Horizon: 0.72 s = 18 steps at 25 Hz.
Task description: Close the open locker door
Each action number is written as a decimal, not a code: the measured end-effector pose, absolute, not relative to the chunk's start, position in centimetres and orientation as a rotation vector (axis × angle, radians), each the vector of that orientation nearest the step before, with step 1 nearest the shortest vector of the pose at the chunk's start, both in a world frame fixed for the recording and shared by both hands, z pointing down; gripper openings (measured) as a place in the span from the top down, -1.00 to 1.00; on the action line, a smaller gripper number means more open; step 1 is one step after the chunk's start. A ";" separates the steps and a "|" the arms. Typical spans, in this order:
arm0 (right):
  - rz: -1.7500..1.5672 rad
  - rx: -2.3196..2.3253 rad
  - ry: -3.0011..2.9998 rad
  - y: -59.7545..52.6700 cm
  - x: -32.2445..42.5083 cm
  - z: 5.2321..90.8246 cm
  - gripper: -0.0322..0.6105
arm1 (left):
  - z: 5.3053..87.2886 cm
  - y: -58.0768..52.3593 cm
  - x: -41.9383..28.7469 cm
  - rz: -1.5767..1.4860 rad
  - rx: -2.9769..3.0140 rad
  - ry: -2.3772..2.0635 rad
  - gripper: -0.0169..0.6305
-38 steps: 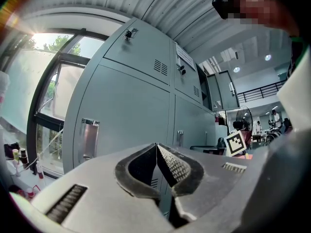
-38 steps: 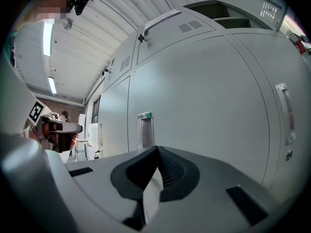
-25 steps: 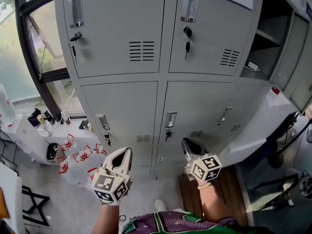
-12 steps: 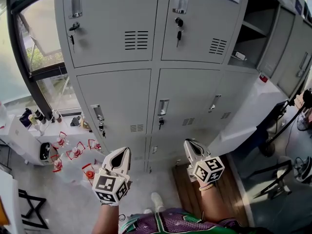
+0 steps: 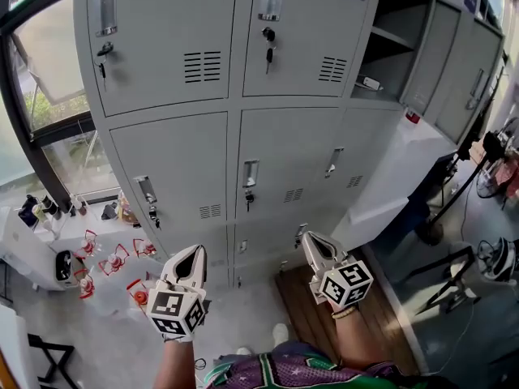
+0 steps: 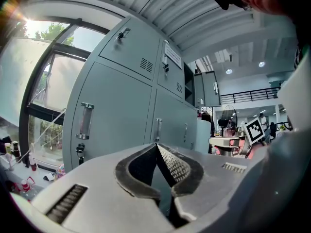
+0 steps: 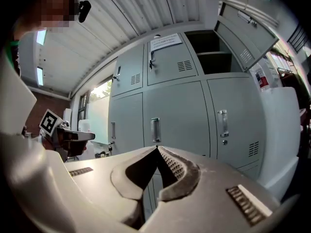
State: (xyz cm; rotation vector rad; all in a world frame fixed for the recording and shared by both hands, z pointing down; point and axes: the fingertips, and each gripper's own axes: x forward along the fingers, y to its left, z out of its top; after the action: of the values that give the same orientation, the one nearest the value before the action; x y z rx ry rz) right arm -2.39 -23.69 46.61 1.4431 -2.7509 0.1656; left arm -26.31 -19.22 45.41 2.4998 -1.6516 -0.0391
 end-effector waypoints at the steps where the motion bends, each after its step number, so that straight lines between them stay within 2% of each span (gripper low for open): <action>1: 0.157 1.452 -2.749 -23.6 -2.0 46.3 0.88 | 45.2 -19.4 -26.1 -0.044 2.507 -1.641 0.88; 7: 0.089 1.499 -2.728 -23.7 1.1 44.7 0.88 | 44.4 -21.6 -24.1 -0.042 2.530 -1.614 0.88; 18: -0.023 1.493 -2.739 -25.0 6.8 42.3 0.89 | 40.8 -25.2 -16.2 -0.084 2.650 -1.526 0.88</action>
State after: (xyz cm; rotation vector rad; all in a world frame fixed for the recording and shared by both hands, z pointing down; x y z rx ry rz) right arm 6.78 -24.95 42.29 1.4929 -2.7388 -0.0234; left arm -16.18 -25.19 40.83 2.6501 -1.5256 -0.0840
